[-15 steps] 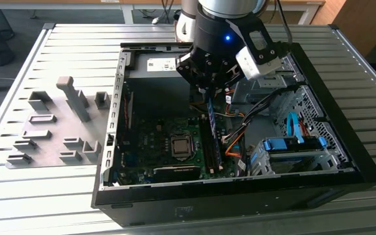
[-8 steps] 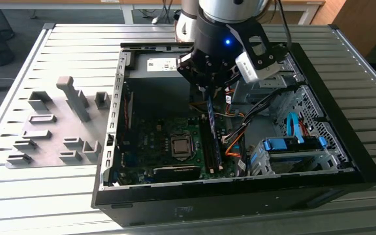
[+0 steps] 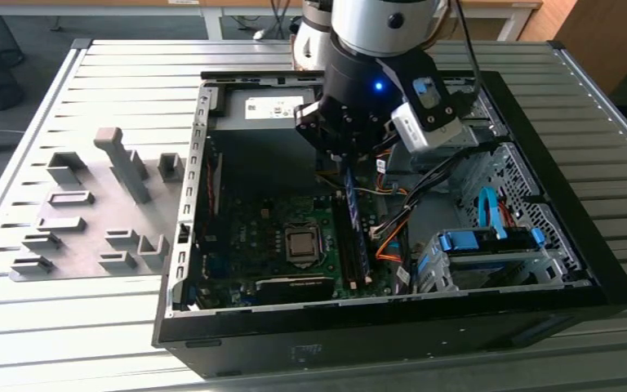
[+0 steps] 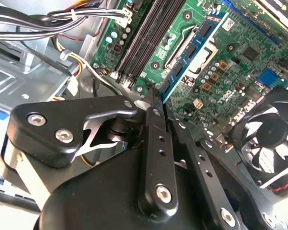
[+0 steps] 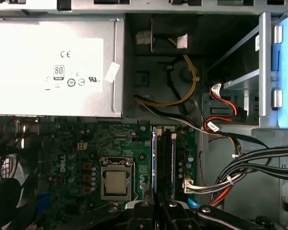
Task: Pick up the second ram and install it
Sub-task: 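Insert the second ram into the second slot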
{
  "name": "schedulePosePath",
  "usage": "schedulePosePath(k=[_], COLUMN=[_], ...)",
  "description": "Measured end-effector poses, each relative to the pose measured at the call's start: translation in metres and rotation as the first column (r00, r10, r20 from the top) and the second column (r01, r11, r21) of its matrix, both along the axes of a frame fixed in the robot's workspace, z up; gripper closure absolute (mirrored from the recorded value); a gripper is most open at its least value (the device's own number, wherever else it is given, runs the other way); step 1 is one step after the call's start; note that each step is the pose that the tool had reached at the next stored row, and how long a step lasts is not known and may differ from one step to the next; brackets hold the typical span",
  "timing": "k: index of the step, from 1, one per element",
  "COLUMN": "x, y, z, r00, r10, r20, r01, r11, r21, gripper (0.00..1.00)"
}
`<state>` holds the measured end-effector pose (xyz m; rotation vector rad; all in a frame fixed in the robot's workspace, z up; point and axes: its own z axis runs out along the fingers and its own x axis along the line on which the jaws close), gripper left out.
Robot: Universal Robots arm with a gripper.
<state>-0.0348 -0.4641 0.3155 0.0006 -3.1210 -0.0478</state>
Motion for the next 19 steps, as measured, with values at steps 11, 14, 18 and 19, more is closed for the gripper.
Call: schedulePosePath(k=[11, 14, 18, 19], x=[0.0, 0.0, 0.0, 0.0], y=[-0.0026, -0.0026, -0.0026, -0.0026], z=[-0.0117, -0.012, -0.012, -0.012], r00=[1.0, 1.0, 1.0, 1.0], r10=[-0.002, -0.002, -0.002, -0.002], r20=[0.0, 0.0, 0.0, 0.0], r01=[0.002, 0.002, 0.002, 0.002], r11=[1.0, 1.0, 1.0, 1.0], r21=[-0.0003, -0.0001, 0.0, -0.0001], gripper=[0.85, 0.85, 0.85, 0.85])
